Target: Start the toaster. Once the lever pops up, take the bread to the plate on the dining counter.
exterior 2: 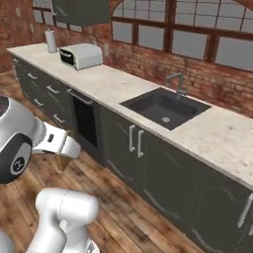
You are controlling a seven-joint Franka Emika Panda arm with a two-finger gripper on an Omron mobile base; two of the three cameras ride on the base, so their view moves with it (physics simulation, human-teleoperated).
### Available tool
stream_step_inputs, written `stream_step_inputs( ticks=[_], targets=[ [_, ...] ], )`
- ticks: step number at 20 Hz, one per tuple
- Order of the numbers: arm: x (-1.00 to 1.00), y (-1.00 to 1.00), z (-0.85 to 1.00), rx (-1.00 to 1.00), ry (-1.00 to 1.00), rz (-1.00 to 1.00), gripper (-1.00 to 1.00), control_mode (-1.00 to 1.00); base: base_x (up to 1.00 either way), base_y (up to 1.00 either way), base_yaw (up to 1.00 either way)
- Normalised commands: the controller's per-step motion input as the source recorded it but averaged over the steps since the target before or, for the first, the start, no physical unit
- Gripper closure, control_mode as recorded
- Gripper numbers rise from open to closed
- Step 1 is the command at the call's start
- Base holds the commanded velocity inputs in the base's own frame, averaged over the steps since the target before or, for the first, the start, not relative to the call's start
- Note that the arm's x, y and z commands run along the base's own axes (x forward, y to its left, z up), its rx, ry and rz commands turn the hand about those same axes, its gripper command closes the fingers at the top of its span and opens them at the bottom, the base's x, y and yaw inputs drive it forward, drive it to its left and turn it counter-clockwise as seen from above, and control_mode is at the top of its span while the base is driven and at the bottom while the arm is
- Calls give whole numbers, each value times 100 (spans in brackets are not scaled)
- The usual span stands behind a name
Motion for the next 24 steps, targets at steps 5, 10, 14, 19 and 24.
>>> stream_step_inputs(
  ticks=[5, 10, 14, 19, 24],
  targets=[
    [0, 0, 0, 0, 0, 0, 100, 100, 0, 0, 100],
    [0, 0, 0, 0, 0, 0, 100, 100, 0, -12, 96],
    [0, 0, 0, 0, 0, 0, 100, 100, 0, -59, 64],
    [0, 0, 0, 0, 0, 0, 100, 100, 8, -64, 38],
    [0, 0, 0, 0, 0, 0, 100, 100, 72, -62, 16]
  ],
)
